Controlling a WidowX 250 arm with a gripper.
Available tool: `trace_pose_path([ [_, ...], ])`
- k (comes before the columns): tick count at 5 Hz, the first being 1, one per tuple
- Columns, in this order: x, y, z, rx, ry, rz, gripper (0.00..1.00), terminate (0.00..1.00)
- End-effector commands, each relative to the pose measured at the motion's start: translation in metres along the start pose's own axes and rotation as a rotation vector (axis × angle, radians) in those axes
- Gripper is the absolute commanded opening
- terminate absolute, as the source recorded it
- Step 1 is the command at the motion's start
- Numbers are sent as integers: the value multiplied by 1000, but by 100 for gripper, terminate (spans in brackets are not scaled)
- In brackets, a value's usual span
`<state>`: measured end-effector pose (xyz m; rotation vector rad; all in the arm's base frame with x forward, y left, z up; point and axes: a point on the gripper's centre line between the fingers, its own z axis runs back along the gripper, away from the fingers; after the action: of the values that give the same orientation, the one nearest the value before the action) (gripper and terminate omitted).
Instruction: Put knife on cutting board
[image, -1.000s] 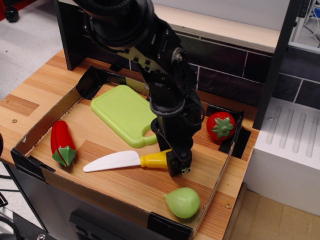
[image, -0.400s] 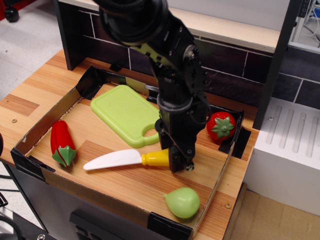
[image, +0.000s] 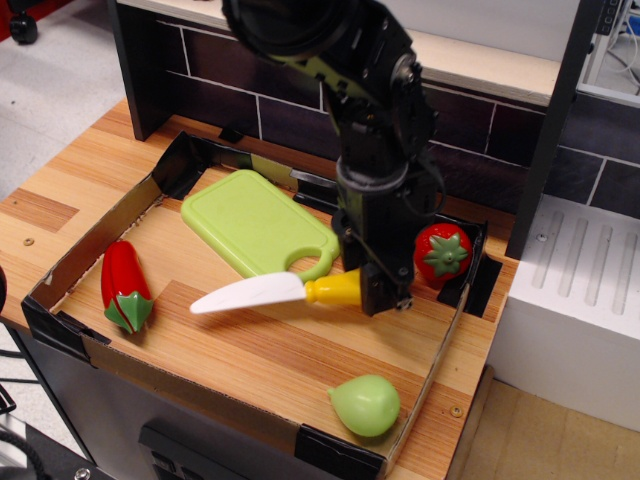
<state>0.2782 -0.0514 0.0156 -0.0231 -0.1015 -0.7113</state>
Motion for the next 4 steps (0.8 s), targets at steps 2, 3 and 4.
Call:
trace_pose_path([
  [2, -2, 28, 19, -42, -71, -149, 0, 0],
  [3, -15, 33, 13, -55, -47, -195, 0, 0],
  [4, -26, 41, 6, 16, -34, -206, 0, 0],
])
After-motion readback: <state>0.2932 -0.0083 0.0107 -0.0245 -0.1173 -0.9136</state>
